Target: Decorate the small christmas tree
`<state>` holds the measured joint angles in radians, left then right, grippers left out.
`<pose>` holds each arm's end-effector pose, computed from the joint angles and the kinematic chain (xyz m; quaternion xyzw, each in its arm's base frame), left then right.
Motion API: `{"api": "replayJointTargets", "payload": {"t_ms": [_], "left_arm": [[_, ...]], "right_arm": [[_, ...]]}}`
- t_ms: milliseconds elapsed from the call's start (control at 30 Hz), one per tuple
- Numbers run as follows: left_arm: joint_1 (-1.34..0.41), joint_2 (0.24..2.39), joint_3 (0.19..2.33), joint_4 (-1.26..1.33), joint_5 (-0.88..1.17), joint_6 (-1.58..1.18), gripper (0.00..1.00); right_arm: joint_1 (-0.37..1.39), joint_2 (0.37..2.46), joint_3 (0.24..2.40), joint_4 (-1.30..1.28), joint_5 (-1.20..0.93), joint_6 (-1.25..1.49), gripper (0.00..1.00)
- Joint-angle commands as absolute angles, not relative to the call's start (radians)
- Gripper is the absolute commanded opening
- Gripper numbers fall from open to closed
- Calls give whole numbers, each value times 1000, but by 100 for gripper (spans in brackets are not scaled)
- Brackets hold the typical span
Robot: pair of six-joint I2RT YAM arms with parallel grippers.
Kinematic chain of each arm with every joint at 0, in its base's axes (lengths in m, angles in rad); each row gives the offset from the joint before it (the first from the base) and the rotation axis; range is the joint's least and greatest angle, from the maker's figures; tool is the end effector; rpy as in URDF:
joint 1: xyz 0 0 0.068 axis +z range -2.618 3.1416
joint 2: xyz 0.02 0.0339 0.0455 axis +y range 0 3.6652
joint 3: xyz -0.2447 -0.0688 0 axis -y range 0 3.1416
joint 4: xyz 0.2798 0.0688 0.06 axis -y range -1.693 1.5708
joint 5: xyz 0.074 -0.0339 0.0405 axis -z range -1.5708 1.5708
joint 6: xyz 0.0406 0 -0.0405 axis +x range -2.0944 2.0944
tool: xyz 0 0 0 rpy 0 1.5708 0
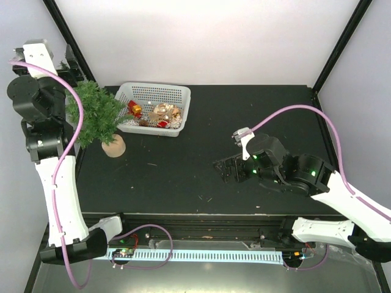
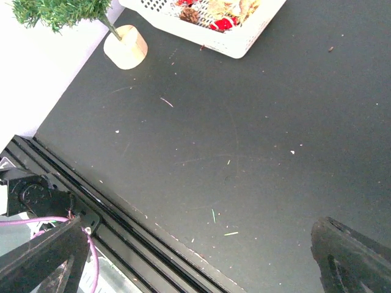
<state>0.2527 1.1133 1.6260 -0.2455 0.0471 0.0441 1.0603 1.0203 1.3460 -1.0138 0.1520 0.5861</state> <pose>0.2298 0.0574 0.5528 -0.0445 0.6051 0.1034 0.7881 0.1158 0.1942 0.3959 -0.1802 0.8840 0.2657 0.3399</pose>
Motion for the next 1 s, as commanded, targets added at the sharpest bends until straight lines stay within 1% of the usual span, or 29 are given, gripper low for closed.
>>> {"api": "replayJointTargets", "payload": {"t_ms": [0, 133, 333, 367, 400, 433, 467, 500, 533, 567, 600, 833, 967], "left_arm": [[261, 1143, 1582, -222, -88, 72, 95], [265, 1175, 1545, -177, -133, 70, 96], [284, 1223, 1486, -110, -112, 43, 96], [289, 1233, 1482, -100, -105, 37, 94], [292, 1240, 1477, -92, -93, 29, 90], [296, 1248, 1475, -85, -78, 25, 82], [298, 1253, 1473, -80, -66, 18, 71], [298, 1256, 1468, -72, -52, 13, 57], [299, 1254, 1462, -61, -40, 8, 39], [298, 1251, 1455, -51, -31, 2, 11], [298, 1249, 1454, -44, -20, -3, 3], [298, 1243, 1504, -74, 31, -31, 2], [298, 1247, 1579, -116, 55, -41, 2]], "right_arm": [[1065, 1035, 1355, -992, 138, 597, 100], [1064, 1081, 1410, -1023, 130, 587, 100], [1064, 1141, 1495, -1071, 134, 574, 100], [1064, 1147, 1502, -1075, 132, 574, 100], [1064, 1154, 1509, -1077, 129, 575, 100], [1064, 1157, 1514, -1080, 126, 577, 100], [1064, 1161, 1517, -1081, 127, 579, 100], [1065, 1164, 1517, -1081, 125, 581, 100], [1065, 1165, 1515, -1081, 125, 582, 100], [1064, 1166, 1512, -1081, 124, 584, 100], [1064, 1164, 1509, -1081, 125, 587, 100], [1065, 1150, 1472, -1061, 119, 591, 100], [1064, 1136, 1453, -1044, 121, 591, 100]]}}
